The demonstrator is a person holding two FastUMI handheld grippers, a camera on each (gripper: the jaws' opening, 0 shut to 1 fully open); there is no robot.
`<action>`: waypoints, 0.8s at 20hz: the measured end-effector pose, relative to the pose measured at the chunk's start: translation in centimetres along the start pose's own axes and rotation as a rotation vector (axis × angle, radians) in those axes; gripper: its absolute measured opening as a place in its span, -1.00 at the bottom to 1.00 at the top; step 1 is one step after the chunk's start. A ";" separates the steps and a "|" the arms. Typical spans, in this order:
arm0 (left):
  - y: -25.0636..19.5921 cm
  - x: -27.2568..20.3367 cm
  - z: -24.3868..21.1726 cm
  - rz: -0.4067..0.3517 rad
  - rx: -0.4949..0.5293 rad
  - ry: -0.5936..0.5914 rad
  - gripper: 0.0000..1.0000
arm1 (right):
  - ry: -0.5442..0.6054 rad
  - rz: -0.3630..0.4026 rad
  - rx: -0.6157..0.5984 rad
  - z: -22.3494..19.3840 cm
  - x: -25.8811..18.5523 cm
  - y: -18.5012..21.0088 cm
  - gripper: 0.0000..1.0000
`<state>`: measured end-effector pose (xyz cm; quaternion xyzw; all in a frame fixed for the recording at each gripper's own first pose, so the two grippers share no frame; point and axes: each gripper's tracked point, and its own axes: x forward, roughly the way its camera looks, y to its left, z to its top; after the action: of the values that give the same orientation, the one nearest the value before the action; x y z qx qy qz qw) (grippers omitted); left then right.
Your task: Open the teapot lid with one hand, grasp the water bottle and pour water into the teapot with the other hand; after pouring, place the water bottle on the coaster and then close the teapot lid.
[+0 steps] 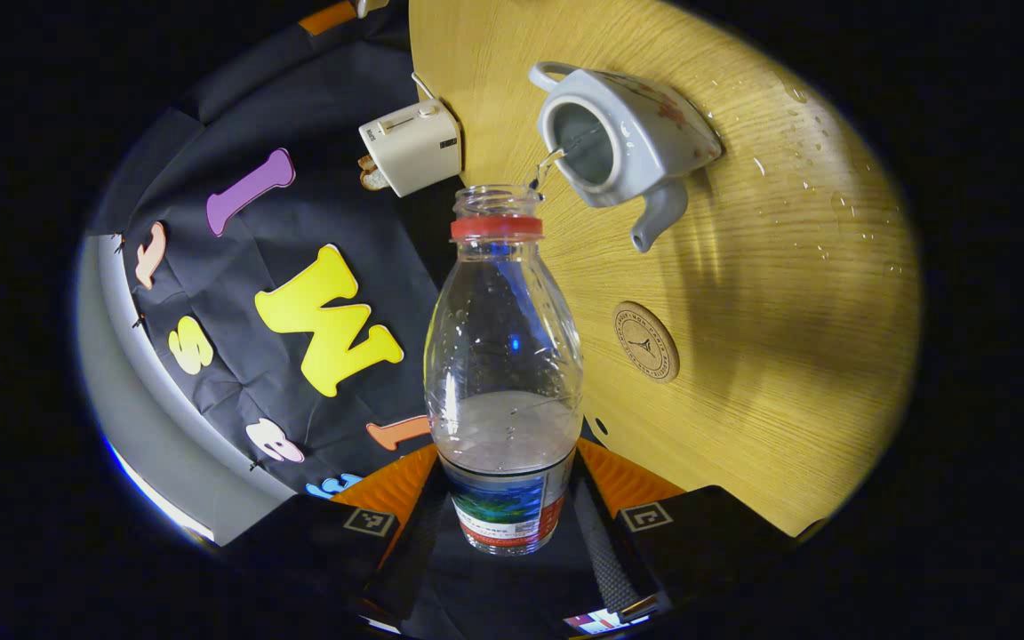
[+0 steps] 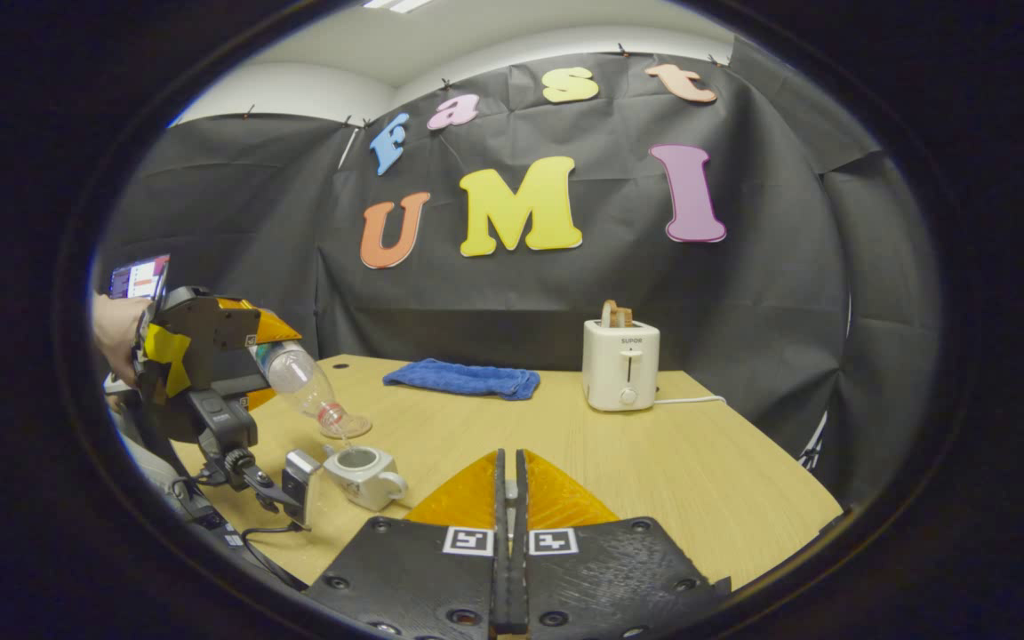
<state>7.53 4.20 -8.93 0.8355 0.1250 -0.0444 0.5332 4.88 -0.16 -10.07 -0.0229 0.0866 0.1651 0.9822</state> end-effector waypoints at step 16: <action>0.6 0.1 -0.1 0.010 0.114 0.010 0.53 | 0.003 0.014 0.014 -0.6 -0.2 -0.1 -1.00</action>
<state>7.75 4.11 -8.38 0.8653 0.1207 -0.0445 0.4844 4.66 -0.38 -10.59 -0.0158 0.0892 0.1713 0.9810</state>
